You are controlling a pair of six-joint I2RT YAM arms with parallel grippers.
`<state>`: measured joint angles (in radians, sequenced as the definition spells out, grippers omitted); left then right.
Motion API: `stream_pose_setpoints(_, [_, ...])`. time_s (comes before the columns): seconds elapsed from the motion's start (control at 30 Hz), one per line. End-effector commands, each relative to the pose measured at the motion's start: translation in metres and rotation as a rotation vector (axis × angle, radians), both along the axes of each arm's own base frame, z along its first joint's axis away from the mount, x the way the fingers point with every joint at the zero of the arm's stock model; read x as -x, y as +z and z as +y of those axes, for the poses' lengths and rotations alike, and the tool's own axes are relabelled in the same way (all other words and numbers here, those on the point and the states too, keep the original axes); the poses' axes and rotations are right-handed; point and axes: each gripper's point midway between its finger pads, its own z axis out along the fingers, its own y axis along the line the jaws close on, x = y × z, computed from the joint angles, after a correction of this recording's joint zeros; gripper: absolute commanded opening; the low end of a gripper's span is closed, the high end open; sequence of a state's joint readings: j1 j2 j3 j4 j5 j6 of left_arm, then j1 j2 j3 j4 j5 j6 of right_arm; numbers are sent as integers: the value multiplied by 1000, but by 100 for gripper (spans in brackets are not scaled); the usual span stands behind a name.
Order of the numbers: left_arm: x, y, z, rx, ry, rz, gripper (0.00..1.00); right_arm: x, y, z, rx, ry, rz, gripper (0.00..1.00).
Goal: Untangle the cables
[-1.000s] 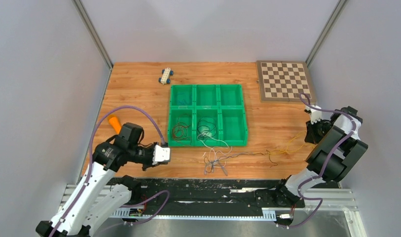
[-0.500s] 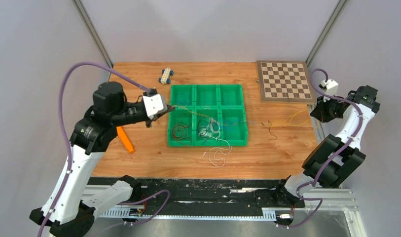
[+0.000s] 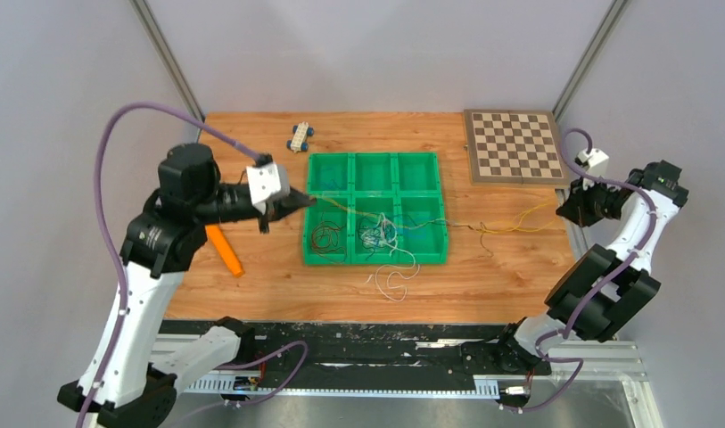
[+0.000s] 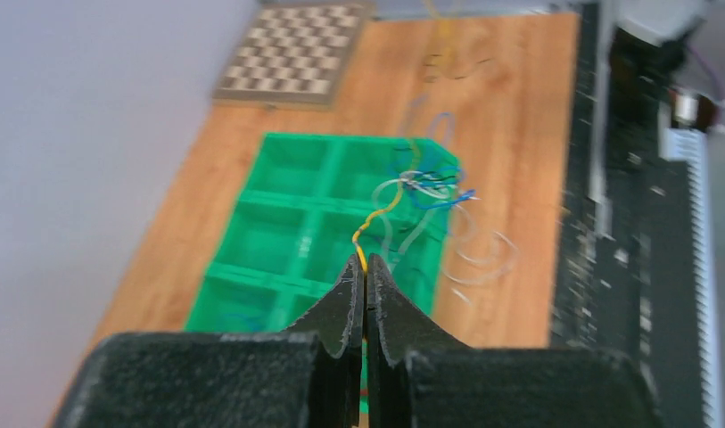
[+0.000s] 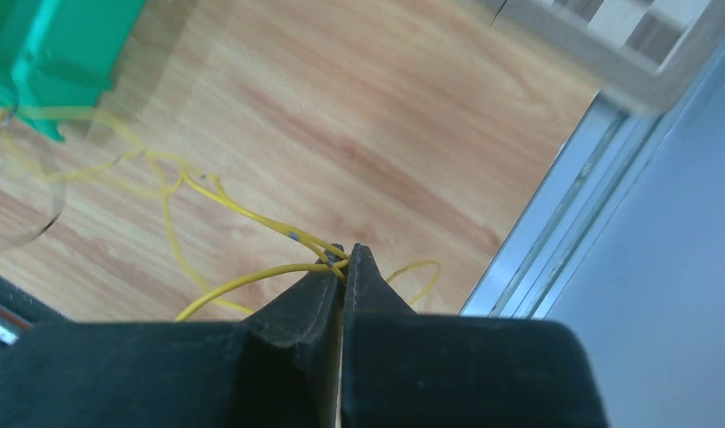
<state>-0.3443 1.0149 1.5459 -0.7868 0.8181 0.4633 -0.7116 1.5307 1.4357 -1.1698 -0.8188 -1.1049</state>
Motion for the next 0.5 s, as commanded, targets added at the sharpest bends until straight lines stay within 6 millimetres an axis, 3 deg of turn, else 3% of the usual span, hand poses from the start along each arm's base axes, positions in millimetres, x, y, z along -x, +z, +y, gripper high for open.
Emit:
stream_pose_setpoints(0.0, [78, -10, -10, 37, -231, -13, 0, 36, -40, -10, 134, 76, 84, 3])
stream_pose_setpoints(0.03, [82, -9, -14, 46, -249, 5, 0, 46, -55, -8, 132, 91, 137, 11])
stream_pose_setpoints(0.07, [88, -3, -21, 67, -272, 37, 0, 54, -62, 0, 113, 134, 175, 30])
stream_pose_setpoints(0.1, [86, -2, -26, 77, -280, 66, 0, 60, -63, 13, 70, 177, 208, 52])
stream_pose_setpoints(0.17, [78, 8, -40, 136, -281, 135, 0, 58, -46, 42, -16, 230, 215, 76])
stream_pose_setpoints(0.27, [56, 27, -58, 226, -249, 230, 0, 32, 2, 85, -109, 267, 136, 92])
stream_pose_setpoints(0.37, [28, 36, -79, 275, -234, 331, 0, 19, 50, 140, -162, 387, 15, 96])
stream_pose_setpoints(0.47, [14, 41, -94, 327, -240, 451, 0, 21, 87, 202, -314, 497, -66, 97])
